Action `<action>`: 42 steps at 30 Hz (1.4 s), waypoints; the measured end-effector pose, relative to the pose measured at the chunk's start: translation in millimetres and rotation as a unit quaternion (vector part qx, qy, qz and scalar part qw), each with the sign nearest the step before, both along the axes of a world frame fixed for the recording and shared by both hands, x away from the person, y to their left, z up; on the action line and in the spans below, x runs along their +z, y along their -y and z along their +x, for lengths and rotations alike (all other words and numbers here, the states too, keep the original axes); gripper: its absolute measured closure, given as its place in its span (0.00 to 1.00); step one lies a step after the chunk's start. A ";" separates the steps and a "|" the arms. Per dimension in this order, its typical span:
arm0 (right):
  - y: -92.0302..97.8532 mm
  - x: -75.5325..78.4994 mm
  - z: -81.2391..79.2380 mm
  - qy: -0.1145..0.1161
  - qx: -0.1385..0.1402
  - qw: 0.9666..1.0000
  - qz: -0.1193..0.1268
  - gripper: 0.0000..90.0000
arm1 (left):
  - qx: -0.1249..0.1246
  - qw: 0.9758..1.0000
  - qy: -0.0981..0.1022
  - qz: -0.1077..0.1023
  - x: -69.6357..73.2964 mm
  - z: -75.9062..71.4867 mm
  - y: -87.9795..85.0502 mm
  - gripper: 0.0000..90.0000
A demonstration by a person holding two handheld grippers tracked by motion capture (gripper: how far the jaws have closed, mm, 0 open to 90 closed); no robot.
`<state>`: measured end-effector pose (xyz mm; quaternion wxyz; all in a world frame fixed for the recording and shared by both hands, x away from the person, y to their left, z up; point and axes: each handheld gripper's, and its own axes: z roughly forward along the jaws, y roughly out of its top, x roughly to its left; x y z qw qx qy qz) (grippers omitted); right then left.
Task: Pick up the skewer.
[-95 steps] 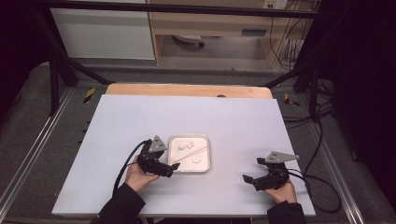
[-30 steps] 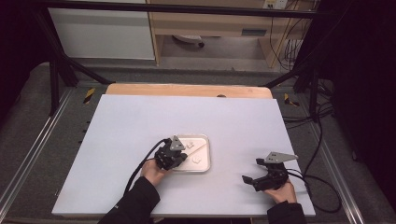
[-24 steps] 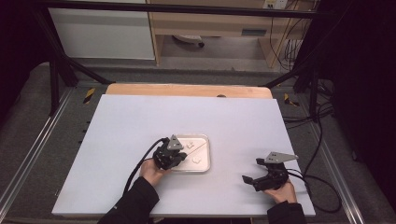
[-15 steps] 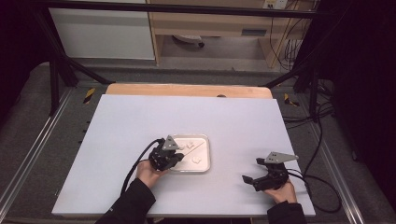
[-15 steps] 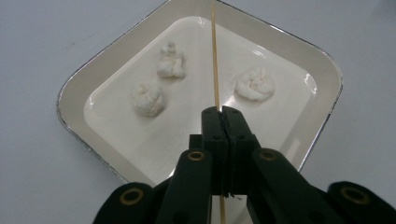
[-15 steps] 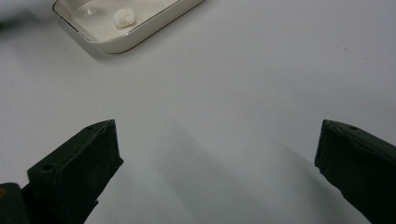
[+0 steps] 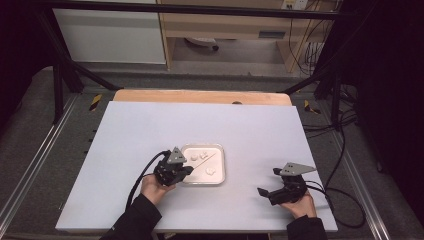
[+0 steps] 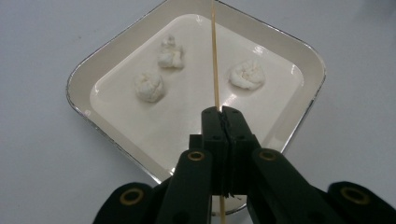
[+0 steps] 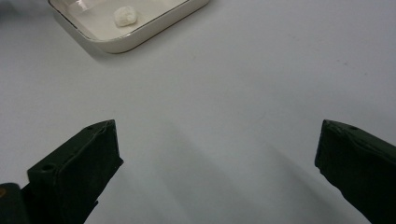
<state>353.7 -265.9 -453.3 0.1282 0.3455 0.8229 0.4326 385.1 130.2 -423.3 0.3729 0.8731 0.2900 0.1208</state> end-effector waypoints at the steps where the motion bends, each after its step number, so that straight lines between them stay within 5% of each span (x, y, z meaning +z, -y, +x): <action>1: -1.2 0.3 0.0 0.002 0.000 1.000 -0.003 0.01 | 0.000 1.000 0.000 0.000 0.0 0.0 0.0 0.98; 23: -32.0 10.5 -6.9 0.045 0.038 0.997 -0.052 0.01 | -0.011 1.000 0.005 -0.013 6.9 -19.7 -3.8 0.98; 35: -54.1 17.0 -11.5 0.077 0.067 0.990 -0.098 0.02 | -0.031 0.999 0.008 -0.005 10.8 -28.0 7.5 0.98; 42: -67.7 20.6 -13.7 0.098 0.086 0.983 -0.128 0.03 | -0.040 0.999 0.009 0.001 13.2 -31.7 13.3 0.98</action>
